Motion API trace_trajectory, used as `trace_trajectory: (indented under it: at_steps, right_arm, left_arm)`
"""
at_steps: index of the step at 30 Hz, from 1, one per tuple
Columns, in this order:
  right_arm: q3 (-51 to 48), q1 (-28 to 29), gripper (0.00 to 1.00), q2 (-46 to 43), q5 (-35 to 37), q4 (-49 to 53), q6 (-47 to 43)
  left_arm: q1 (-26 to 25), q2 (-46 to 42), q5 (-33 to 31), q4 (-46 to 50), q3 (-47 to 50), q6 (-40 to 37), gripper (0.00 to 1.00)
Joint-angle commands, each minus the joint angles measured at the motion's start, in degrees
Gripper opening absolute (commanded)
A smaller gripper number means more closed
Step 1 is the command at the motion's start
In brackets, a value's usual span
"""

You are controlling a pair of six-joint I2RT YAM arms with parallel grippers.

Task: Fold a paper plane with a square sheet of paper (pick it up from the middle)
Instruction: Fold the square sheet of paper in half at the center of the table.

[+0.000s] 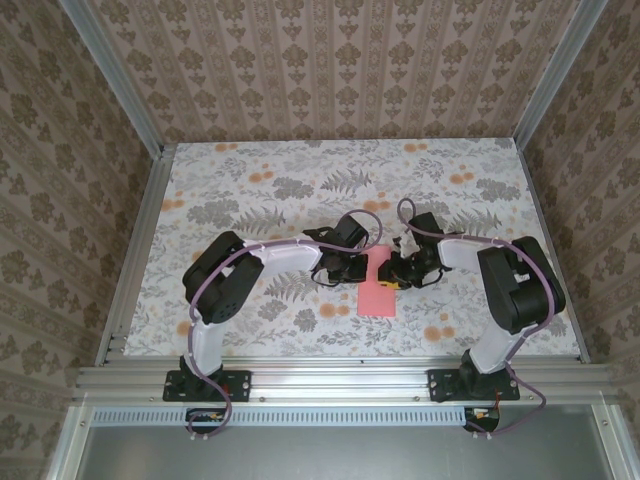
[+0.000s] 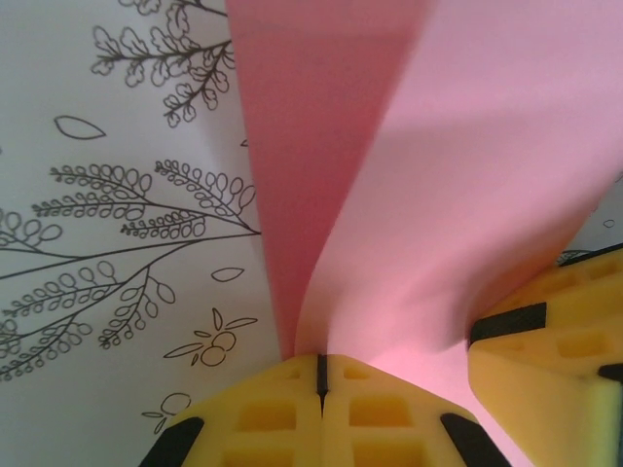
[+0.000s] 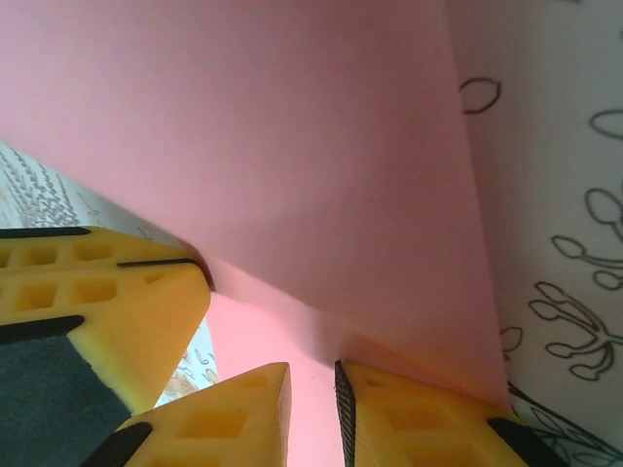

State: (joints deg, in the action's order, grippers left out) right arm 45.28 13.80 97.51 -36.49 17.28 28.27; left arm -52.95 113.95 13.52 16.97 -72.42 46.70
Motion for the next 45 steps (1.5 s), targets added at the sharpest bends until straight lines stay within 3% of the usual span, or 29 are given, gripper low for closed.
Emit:
trace_trajectory:
  at_steps: [1,9,15,20,30,45]
  right_arm:
    - [-0.4,-0.2,0.24,1.3,1.3,-0.2,-1.3]
    - [0.3,-2.7,0.25,-5.9,-5.5,-3.0,0.6]
    - [1.0,-3.8,0.24,0.1,-4.6,-3.3,-1.2]
    - [0.6,-3.9,0.24,4.5,0.2,-1.4,-2.6]
    - [5.0,-4.3,0.25,-2.5,-5.8,0.3,-1.6]
    - [6.7,-5.4,0.25,7.9,-0.1,1.6,-4.7]
  left_arm:
    - [-0.5,1.8,-1.3,3.7,-0.1,-1.2,0.04]
    - [-0.6,1.7,-1.5,3.9,0.0,-1.3,0.03]
    - [-0.6,1.9,-1.3,3.9,-0.1,-1.4,0.03]
    - [-0.6,1.8,-1.3,4.0,-0.1,-1.4,0.03]
    - [-0.6,2.0,-1.5,4.4,-0.4,-1.4,0.03]
    - [-0.6,1.9,-1.4,4.4,-0.4,-1.3,0.03]
